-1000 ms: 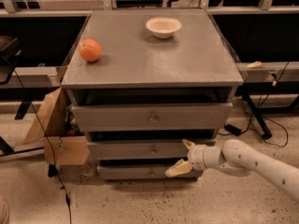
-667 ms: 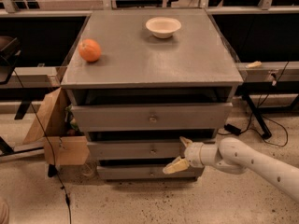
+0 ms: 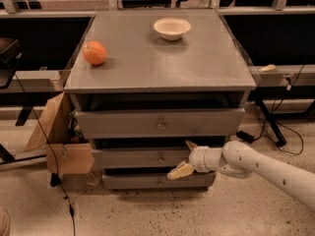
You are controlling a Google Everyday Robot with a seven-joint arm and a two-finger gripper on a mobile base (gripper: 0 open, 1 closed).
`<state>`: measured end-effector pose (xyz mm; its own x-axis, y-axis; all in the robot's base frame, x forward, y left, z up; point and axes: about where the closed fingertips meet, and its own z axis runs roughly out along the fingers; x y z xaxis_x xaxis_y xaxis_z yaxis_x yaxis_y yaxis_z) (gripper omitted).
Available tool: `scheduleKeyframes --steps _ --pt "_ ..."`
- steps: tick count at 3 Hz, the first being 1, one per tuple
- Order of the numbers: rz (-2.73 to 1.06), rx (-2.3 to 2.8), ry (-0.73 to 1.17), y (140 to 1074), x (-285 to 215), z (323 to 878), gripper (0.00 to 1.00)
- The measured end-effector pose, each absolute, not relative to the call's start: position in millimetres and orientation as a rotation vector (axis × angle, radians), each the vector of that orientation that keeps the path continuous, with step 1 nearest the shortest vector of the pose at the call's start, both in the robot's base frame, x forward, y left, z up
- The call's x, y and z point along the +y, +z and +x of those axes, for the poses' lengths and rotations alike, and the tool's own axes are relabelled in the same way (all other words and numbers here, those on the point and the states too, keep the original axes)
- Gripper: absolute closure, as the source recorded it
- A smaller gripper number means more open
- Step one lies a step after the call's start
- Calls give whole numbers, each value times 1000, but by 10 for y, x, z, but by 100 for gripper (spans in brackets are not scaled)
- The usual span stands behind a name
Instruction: Open middle drawer
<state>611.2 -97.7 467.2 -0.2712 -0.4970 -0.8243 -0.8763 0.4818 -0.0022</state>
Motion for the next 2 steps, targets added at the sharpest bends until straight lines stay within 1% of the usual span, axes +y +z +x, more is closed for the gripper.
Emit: scheduleKeyframes --steps 2 --pt "-1149 2005 523 4444 -1027 6239 0"
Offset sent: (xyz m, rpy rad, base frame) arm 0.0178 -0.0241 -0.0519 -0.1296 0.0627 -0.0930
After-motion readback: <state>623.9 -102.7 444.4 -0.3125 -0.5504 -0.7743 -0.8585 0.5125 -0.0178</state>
